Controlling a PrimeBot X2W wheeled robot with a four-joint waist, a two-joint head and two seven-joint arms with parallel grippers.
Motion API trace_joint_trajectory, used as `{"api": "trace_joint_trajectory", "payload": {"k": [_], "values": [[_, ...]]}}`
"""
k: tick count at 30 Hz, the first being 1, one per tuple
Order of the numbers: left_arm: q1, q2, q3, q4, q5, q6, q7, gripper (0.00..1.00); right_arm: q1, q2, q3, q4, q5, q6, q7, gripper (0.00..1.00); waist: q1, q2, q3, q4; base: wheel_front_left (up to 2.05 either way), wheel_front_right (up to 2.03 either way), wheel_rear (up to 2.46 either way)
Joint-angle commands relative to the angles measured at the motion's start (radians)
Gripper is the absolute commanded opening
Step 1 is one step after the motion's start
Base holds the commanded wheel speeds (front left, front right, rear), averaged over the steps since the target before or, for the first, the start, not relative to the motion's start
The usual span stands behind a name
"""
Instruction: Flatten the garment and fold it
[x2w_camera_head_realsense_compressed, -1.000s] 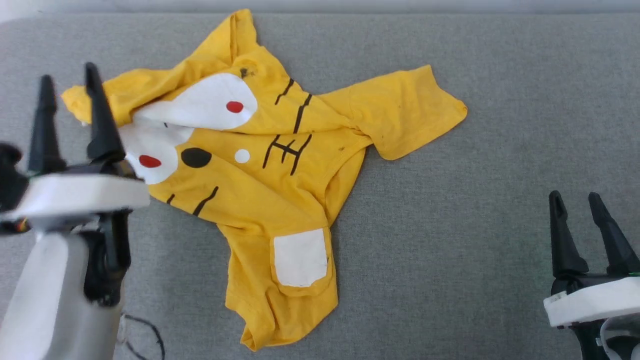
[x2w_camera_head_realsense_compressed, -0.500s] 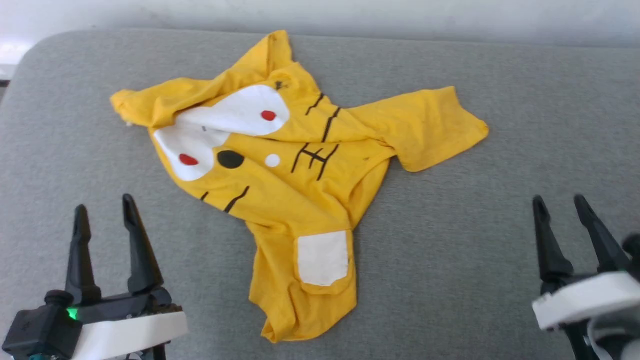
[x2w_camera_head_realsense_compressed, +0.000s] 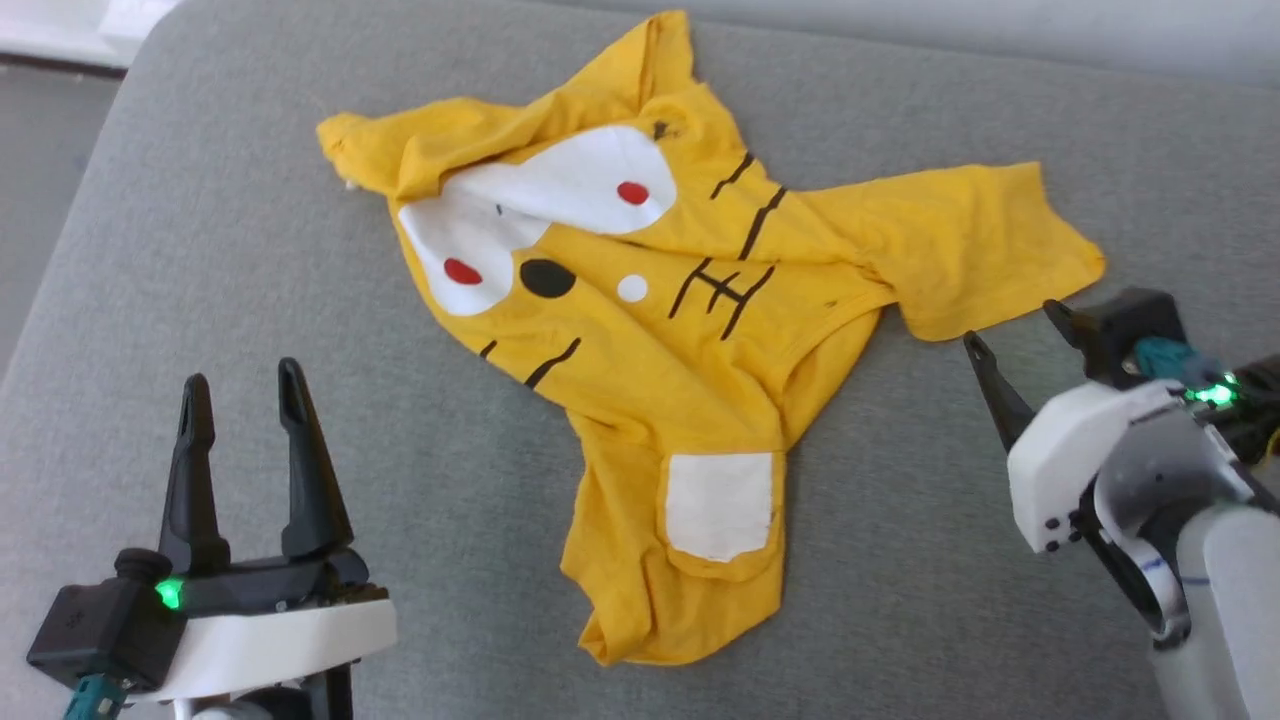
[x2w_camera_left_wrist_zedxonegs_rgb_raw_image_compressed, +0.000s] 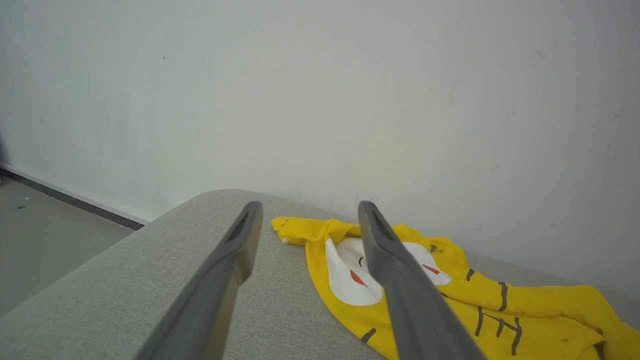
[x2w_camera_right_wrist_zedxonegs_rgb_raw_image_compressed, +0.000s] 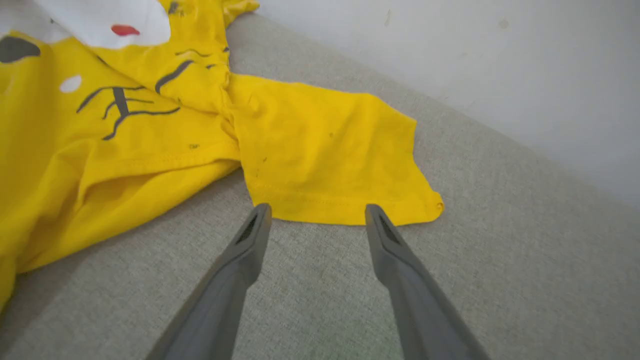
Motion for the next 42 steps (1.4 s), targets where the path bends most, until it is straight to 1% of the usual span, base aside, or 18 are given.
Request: {"api": "trace_joint_trajectory", "payload": {"k": [1,6,11,12,13,14,15,17,20,22,24,28,32,34,37,40,42], "values": [[-0.021,-0.005,-0.002,0.004,0.001,-0.007,-0.005,1.00,-0.023,-0.013,0.012,0.013,0.000,-0.001,0.009,1.00,-0.0001,0.0000,0.040,0.039,0.00,0.00,0.00],[-0.046,-0.005,-0.021,0.011,-0.021,0.007,-0.005,1.00,-0.107,-0.097,0.111,0.097,0.014,-0.001,0.067,1.00,-0.0001,0.0000,0.072,0.066,0.00,0.00,0.00],[-0.057,-0.005,-0.034,0.021,-0.030,0.016,-0.005,1.00,-0.154,-0.142,0.184,0.175,0.044,-0.001,0.093,1.00,-0.0001,0.0000,0.076,0.076,0.00,0.00,0.00],[-0.058,-0.005,-0.037,0.022,-0.032,0.018,-0.005,1.00,-0.158,-0.146,0.188,0.189,0.046,-0.001,0.102,0.82,-0.0001,0.0000,0.075,0.076,0.00,0.00,0.00],[-0.059,-0.005,-0.039,0.023,-0.034,0.020,-0.005,1.00,-0.163,-0.147,0.190,0.200,0.047,-0.001,0.106,0.40,-0.0001,0.0000,0.073,0.075,0.00,0.00,0.00],[-0.059,-0.005,-0.041,0.025,-0.035,0.022,-0.005,1.00,-0.166,-0.144,0.184,0.208,0.048,-0.001,0.104,0.22,-0.0001,0.0000,0.071,0.074,0.00,0.00,0.00],[-0.060,-0.005,-0.041,0.026,-0.036,0.023,-0.005,1.00,-0.171,-0.138,0.173,0.212,0.048,-0.001,0.099,0.00,-0.0001,0.0000,0.068,0.072,0.00,0.00,0.00],[-0.059,-0.005,-0.040,0.028,-0.037,0.025,-0.005,1.00,-0.177,-0.122,0.151,0.209,0.050,-0.001,0.085,0.00,-0.0001,0.0000,0.056,0.065,0.00,0.00,0.00],[-0.052,-0.005,-0.036,0.030,-0.039,0.027,-0.005,1.00,-0.184,-0.071,0.087,0.180,0.101,-0.001,0.073,0.00,-0.0001,0.0000,0.032,0.050,0.00,0.00,0.00],[-0.046,-0.005,-0.034,0.032,-0.036,0.026,-0.005,1.00,-0.195,-0.041,0.037,0.137,0.136,-0.001,0.080,0.00,-0.0001,0.0000,0.014,0.039,0.00,0.00,0.00],[-0.038,-0.005,-0.032,0.033,-0.035,0.025,-0.005,1.00,-0.208,-0.001,-0.036,0.083,0.182,-0.001,0.096,0.00,-0.0001,0.0000,-0.007,0.028,0.00,0.00,0.00],[-0.015,-0.005,-0.030,0.034,-0.032,0.024,-0.005,1.00,-0.221,0.071,-0.175,-0.055,0.246,-0.001,0.165,0.00,-0.0001,0.0000,-0.046,0.000,0.00,0.00,0.00],[0.005,-0.005,-0.021,0.031,-0.031,0.021,-0.005,1.00,-0.196,0.145,-0.315,-0.199,0.303,-0.001,0.275,0.00,-0.0001,0.0000,-0.071,-0.032,0.00,0.00,0.00],[0.011,-0.005,-0.019,0.031,-0.032,0.017,-0.005,1.00,-0.167,0.170,-0.402,-0.255,0.331,-0.001,0.330,0.00,-0.0001,0.0000,-0.076,-0.047,0.00,0.00,0.00],[0.012,-0.005,-0.025,0.034,-0.032,0.006,-0.005,1.00,-0.122,0.184,-0.579,-0.308,0.356,-0.001,0.388,0.00,-0.0001,0.0000,-0.073,-0.062,0.00,0.00,0.00],[0.006,-0.005,-0.033,0.039,-0.029,0.000,-0.005,1.00,-0.077,0.185,-0.779,-0.307,0.405,-0.001,0.409,0.00,-0.0001,0.0000,-0.065,-0.064,0.00,0.00,0.00],[0.005,-0.005,-0.034,0.040,-0.029,-0.001,-0.005,1.00,-0.051,0.186,-0.910,-0.294,0.413,-0.001,0.412,0.00,-0.0001,0.0000,-0.057,-0.066,0.00,0.00,0.00]]}}
